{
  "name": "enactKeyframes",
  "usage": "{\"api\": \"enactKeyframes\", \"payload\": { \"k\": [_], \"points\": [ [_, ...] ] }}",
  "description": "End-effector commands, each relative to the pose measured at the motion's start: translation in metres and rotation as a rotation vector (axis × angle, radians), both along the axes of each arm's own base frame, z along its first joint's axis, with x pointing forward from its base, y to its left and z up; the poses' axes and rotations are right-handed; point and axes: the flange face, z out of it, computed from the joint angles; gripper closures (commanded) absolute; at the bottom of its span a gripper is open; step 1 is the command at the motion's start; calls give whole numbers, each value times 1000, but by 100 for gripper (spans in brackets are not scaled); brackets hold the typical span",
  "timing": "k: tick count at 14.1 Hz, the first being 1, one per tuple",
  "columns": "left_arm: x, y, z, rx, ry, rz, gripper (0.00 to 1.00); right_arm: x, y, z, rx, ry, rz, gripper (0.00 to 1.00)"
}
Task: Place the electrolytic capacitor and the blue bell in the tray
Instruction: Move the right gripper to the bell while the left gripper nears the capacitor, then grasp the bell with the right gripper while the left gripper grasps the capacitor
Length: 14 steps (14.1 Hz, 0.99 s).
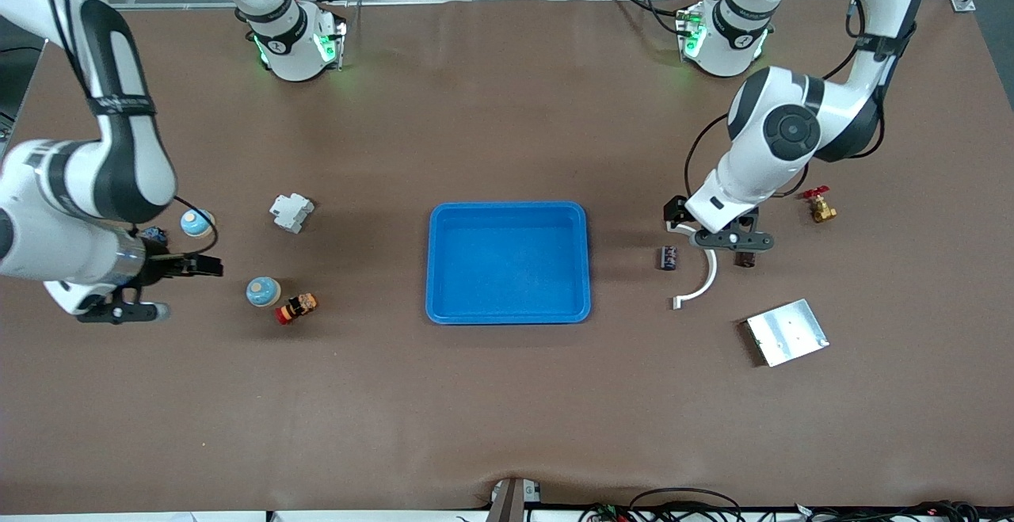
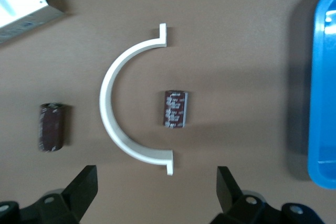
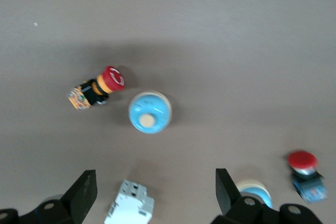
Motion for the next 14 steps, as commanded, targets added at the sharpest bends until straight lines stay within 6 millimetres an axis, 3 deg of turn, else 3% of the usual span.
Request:
{"api": "enactKeyframes", "payload": {
  "k": [1, 2, 7, 14],
  "points": [
    [3, -7, -31, -34, -10, 16, 0, -2, 21, -31, -11, -38, 44, 0],
    [4, -10, -41, -43, -17, 14, 0, -6, 38, -50, -14, -67, 72, 0],
    [5, -21, -90, -8, -59, 12, 0, -16, 17, -107, -20, -111, 121, 0],
    [3, -21, -108, 6, -68, -12, 0, -21, 2, -152, -22, -105, 96, 0]
  ]
}}
